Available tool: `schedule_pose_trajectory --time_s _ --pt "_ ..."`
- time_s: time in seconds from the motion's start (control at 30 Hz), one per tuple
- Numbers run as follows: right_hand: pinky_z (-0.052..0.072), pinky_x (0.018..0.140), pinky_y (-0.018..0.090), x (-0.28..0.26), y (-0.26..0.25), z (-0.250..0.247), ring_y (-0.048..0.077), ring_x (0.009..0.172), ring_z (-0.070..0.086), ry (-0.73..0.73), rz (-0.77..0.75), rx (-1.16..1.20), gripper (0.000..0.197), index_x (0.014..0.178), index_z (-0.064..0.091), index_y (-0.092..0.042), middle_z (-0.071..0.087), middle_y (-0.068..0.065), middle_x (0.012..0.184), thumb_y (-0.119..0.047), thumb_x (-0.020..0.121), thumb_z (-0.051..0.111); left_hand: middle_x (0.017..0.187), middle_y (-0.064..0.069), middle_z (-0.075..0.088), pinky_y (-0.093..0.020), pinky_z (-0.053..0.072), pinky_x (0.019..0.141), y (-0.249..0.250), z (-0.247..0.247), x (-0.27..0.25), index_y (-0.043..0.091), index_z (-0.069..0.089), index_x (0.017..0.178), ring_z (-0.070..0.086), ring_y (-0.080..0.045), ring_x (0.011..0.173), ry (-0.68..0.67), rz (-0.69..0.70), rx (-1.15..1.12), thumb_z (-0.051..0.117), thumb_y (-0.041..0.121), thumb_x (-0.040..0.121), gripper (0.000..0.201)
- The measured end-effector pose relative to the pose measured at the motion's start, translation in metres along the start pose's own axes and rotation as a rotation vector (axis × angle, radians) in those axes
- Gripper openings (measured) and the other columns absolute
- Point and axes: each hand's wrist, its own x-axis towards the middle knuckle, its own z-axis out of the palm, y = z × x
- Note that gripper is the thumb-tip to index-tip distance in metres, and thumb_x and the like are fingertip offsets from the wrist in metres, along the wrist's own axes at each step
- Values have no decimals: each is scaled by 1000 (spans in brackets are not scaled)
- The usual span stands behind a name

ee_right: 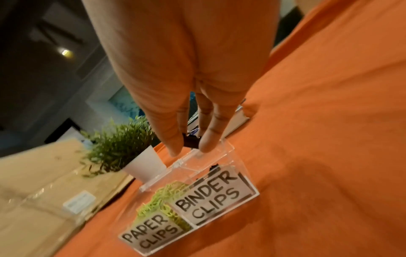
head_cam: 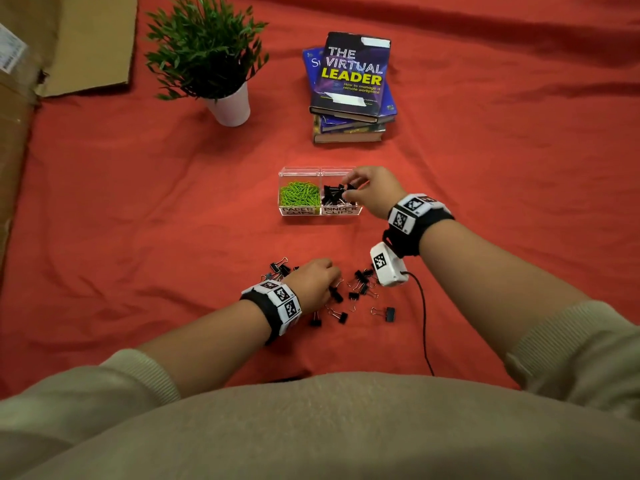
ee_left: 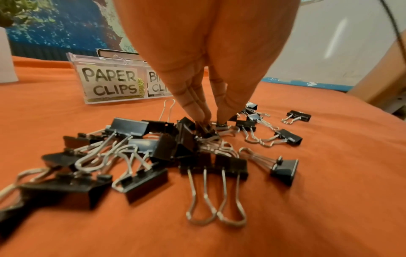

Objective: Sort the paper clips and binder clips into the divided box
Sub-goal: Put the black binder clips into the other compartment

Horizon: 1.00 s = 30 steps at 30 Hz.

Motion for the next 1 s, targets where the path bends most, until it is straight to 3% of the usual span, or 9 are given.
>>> schedule_pose_trajectory --time_s 0.07,0.17,0.27,0.37,0.47,0.63,0.73,0.9,1.0 --pt "44 66 24 2 -5 3 15 75 57 -7 -26 -104 25 104 68 -19 62 2 92 -17 80 70 103 -12 53 -37 46 75 0 0 -1 6 57 103 54 -32 95 2 -5 14 49 6 82 23" --pt "47 65 26 -13 -3 1 16 76 57 -3 -89 -209 22 99 67 -20 63 2 89 -10 80 62 104 -11 52 -39 50 78 0 0 -3 9 54 106 55 -31 97 2 -4 21 53 16 82 25" --pt "49 72 28 -43 15 5 18 87 60 -226 -82 -361 20 99 65 -23 62 -1 94 -15 81 63 109 -9 49 -41 51 79 -2 2 -3 14 49 115 54 -30 101 -47 6 63 59 27 81 37" --pt "48 83 34 -76 40 18 19 105 46 -440 -87 -611 46 118 52 -35 44 -4 109 -28 76 67 113 -7 48 -40 50 82 -1 3 -3 21 49 119 54 -29 105 -57 24 113 63 34 81 43" --pt "48 82 41 -97 54 32 23 108 36 -441 -132 -735 61 127 40 -40 35 0 121 -36 71 65 115 -8 47 -40 46 84 4 2 -2 24 47 126 53 -30 106 -69 28 148 63 36 83 48" --pt "50 77 41 -100 64 47 26 102 38 -408 -167 -684 45 114 50 -29 38 4 115 -24 71 64 112 -10 46 -41 47 82 10 -1 -1 19 56 120 55 -31 102 -92 53 168 59 28 85 36" --pt "45 78 37 -98 67 50 23 95 38 -445 -172 -638 35 105 53 -22 41 3 110 -19 72 65 111 -10 45 -41 46 79 13 0 -2 18 52 120 54 -31 100 -102 55 146 57 23 84 36" --pt "39 70 33 -95 67 49 17 83 34 -444 -184 -582 20 77 44 -24 40 -7 90 -15 73 61 108 -12 47 -44 48 74 14 -1 -1 11 49 111 56 -34 96 -79 22 105 55 17 83 29" --pt "39 72 32 -93 65 48 18 82 35 -447 -188 -592 19 76 43 -24 41 -8 87 -17 74 61 107 -11 50 -43 47 73 13 -1 0 10 49 105 58 -34 93 -59 11 56 53 12 82 24"
